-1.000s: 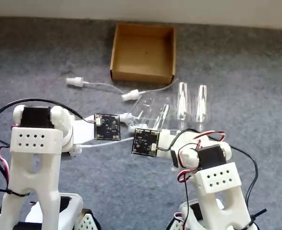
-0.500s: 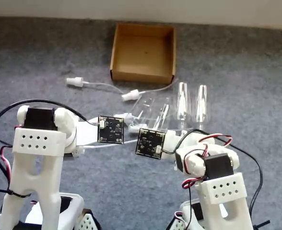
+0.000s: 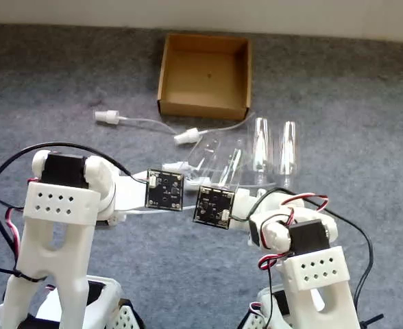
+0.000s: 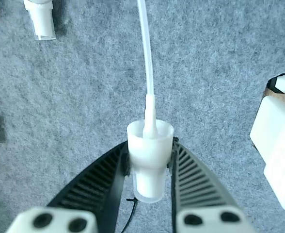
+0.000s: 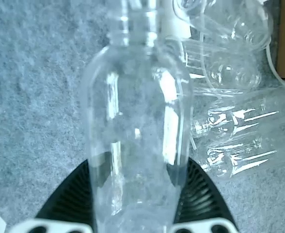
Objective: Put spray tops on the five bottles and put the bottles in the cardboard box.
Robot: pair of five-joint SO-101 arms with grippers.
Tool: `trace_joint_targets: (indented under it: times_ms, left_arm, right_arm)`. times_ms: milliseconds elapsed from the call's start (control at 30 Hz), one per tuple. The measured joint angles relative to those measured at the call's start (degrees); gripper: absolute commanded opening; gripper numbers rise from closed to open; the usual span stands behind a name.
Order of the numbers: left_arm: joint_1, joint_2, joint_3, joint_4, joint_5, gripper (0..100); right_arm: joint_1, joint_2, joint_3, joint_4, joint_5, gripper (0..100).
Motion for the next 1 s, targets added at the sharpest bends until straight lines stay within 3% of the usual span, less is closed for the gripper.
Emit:
trace_joint_targets:
  times_ms: [200, 467, 667, 1000]
  left_arm:
    - [4.1, 0.0, 0.0, 0.0, 0.0, 0]
    - [16.0, 0.0, -1.1, -1.2, 0.1, 0]
    - [21.5, 0.0, -3.3, -6.1, 0.9, 0]
    - [24.3, 0.0, -4.5, -10.4, 5.0, 0]
  right_arm:
    - [0.0, 0.0, 0.0, 0.0, 0.0, 0.5]
    - [-3.1, 0.0, 0.0, 0.0, -2.4, 0.5]
    - [-7.0, -0.4, 0.1, 0.0, -7.2, 0.5]
    - [-7.5, -0.5, 3.3, -3.8, -18.7, 0.5]
